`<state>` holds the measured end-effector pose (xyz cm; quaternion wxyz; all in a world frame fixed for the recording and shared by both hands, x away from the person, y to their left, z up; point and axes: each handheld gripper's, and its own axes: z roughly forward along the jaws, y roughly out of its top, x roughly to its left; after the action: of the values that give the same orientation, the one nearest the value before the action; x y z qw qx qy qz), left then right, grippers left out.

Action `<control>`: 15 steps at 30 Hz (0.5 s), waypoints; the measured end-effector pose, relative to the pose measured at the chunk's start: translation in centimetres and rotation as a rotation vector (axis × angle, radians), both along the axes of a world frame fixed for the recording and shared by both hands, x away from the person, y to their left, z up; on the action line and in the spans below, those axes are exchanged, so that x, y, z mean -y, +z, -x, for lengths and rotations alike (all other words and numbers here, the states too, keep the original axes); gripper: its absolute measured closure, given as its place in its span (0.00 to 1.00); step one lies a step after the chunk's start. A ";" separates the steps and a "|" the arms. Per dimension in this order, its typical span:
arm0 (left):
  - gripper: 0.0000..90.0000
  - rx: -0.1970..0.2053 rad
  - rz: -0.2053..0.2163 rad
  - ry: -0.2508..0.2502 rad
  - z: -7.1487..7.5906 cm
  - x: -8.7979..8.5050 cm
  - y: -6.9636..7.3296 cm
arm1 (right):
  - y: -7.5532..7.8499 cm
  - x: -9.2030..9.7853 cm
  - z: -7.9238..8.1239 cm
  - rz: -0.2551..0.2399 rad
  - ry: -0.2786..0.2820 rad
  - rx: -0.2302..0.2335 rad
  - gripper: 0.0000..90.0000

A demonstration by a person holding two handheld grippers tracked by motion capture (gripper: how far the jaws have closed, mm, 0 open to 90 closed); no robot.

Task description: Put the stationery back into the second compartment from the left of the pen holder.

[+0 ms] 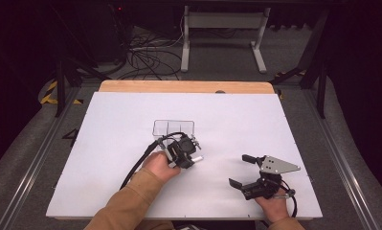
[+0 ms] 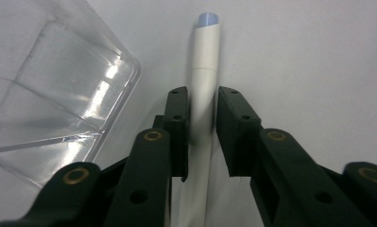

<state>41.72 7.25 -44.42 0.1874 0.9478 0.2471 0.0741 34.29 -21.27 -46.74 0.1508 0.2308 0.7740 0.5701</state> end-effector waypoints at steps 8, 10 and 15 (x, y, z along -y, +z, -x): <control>0.88 0.002 -0.002 0.002 0.1 0.1 0.0 | 0.0 0.0 0.0 0.001 0.002 -0.003 0.02; 0.88 -0.002 -0.001 0.004 0.0 0.0 0.1 | 0.0 0.0 0.0 0.003 0.000 -0.004 0.02; 0.88 -0.007 -0.010 0.001 0.0 -0.1 0.2 | 0.0 0.0 0.0 0.002 0.001 -0.003 0.02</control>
<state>41.70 7.30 -44.22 0.1817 0.9489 0.2477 0.0722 34.29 -21.26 -46.76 0.1495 0.2312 0.7750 0.5688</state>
